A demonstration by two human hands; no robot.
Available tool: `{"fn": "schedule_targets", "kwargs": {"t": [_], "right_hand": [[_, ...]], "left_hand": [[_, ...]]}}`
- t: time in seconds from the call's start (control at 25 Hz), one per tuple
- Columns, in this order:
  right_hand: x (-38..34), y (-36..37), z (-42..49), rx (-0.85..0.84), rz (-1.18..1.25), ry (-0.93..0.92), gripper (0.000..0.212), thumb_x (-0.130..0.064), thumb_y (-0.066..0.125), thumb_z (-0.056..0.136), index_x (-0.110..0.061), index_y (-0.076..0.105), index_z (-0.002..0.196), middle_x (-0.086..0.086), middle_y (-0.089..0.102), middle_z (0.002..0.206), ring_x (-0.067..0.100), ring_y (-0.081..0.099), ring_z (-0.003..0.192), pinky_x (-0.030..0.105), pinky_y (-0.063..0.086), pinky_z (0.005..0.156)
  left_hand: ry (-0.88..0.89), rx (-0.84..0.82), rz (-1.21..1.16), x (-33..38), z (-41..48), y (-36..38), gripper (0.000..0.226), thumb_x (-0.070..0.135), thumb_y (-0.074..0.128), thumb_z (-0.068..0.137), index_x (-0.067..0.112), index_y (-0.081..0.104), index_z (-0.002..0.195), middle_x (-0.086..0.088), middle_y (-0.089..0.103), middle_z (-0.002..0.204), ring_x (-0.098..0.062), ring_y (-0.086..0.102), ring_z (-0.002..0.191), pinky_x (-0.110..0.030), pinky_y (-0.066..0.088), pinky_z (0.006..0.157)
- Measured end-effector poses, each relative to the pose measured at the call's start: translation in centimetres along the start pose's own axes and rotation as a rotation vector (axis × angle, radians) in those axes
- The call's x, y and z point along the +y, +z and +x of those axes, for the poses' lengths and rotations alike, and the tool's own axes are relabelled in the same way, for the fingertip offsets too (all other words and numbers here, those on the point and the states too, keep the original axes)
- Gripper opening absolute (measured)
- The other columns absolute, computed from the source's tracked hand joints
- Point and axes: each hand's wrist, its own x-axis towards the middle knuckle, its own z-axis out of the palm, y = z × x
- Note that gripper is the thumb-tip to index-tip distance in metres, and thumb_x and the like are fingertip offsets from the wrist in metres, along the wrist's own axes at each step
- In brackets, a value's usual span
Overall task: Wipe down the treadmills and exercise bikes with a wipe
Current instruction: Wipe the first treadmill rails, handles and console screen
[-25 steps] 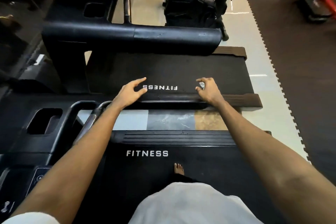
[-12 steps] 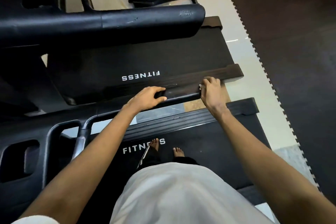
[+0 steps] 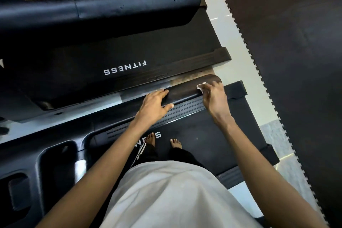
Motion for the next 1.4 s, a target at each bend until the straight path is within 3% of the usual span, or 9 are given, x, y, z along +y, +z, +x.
{"fn": "schedule_targets", "kwargs": {"t": [0.12,0.32,0.52,0.64,0.76,0.92,1.08,1.24,1.4], "right_hand": [[1.5,-1.0,1.6,0.053,0.029,0.188,0.027,-0.007,0.051,0.097,-0.002,0.073,0.111,0.019,0.064,0.106,0.036,0.065,0.094,0.039,0.055,0.084],[-2.3,0.9,0.0,-0.166,0.012,-0.122,0.028,-0.005,0.048,0.098,-0.001,0.070,0.117,0.018,0.059,0.109,0.033,0.056,0.100,0.040,0.054,0.082],[1.8,-1.0,5.3,-0.165,-0.017,-0.006,0.031,-0.001,0.050,0.095,-0.007,0.074,0.113,0.017,0.065,0.111,0.036,0.064,0.099,0.039,0.055,0.085],[1.6,0.0,6.5,-0.265,0.049,-0.113,0.025,-0.006,0.053,0.094,-0.008,0.075,0.107,0.012,0.067,0.109,0.029,0.065,0.097,0.025,0.047,0.085],[2.0,0.5,6.5,-0.429,0.145,-0.346,0.019,-0.007,0.055,0.094,-0.011,0.072,0.103,0.007,0.064,0.107,0.024,0.061,0.098,0.024,0.045,0.079],[7.1,-2.3,10.1,-0.529,0.169,-0.376,0.019,-0.009,0.056,0.096,-0.014,0.073,0.097,0.004,0.069,0.104,0.022,0.066,0.091,0.015,0.037,0.071],[7.4,-2.6,10.8,-0.551,0.191,-0.445,0.017,-0.013,0.057,0.096,-0.011,0.074,0.097,0.007,0.070,0.103,0.023,0.066,0.090,0.018,0.041,0.073],[6.0,-1.8,10.1,-0.635,0.207,-0.605,0.015,-0.012,0.057,0.094,-0.011,0.071,0.097,0.006,0.067,0.103,0.023,0.063,0.092,0.017,0.036,0.070],[10.0,-3.6,11.1,-0.559,0.190,-0.553,0.014,-0.012,0.059,0.093,-0.019,0.070,0.096,0.001,0.069,0.099,0.020,0.065,0.090,0.026,0.047,0.074]], "left_hand": [[-0.009,0.042,-0.031,-0.4,0.1,0.6,0.070,0.042,0.067,0.093,0.014,0.041,0.152,-0.008,0.039,0.158,-0.023,0.031,0.147,-0.036,0.019,0.122],[-0.039,0.062,-0.007,-0.1,0.8,1.2,0.071,0.046,0.068,0.092,0.014,0.043,0.151,-0.006,0.043,0.156,-0.023,0.036,0.144,-0.038,0.021,0.121],[-0.111,0.111,0.061,0.3,1.0,2.0,0.073,0.058,0.061,0.091,0.022,0.043,0.151,-0.002,0.041,0.157,-0.020,0.033,0.146,-0.041,0.016,0.123],[-0.231,0.166,0.080,2.0,1.0,3.2,0.073,0.064,0.056,0.091,0.027,0.040,0.153,0.002,0.036,0.160,-0.017,0.026,0.150,-0.041,0.007,0.125],[-0.314,0.247,0.038,3.5,0.8,4.3,0.071,0.059,0.058,0.093,0.024,0.041,0.153,-0.001,0.034,0.161,-0.017,0.023,0.151,-0.038,0.005,0.124],[-0.448,0.424,-0.041,6.6,0.0,6.5,0.062,0.045,0.057,0.099,0.018,0.042,0.152,-0.004,0.032,0.161,-0.017,0.020,0.152,-0.030,0.004,0.122],[-0.570,0.565,-0.102,10.1,-0.2,9.2,0.064,0.048,0.056,0.099,0.017,0.040,0.153,-0.005,0.026,0.164,-0.018,0.013,0.154,-0.034,0.006,0.123],[-0.664,0.658,-0.171,11.9,0.7,10.9,0.072,0.058,0.053,0.096,0.018,0.037,0.154,-0.005,0.021,0.166,-0.017,0.005,0.155,-0.040,0.007,0.126],[-0.681,0.727,-0.116,11.9,1.7,12.2,0.079,0.061,0.053,0.094,0.015,0.034,0.155,-0.010,0.019,0.166,-0.022,0.004,0.155,-0.045,0.006,0.126]]}}
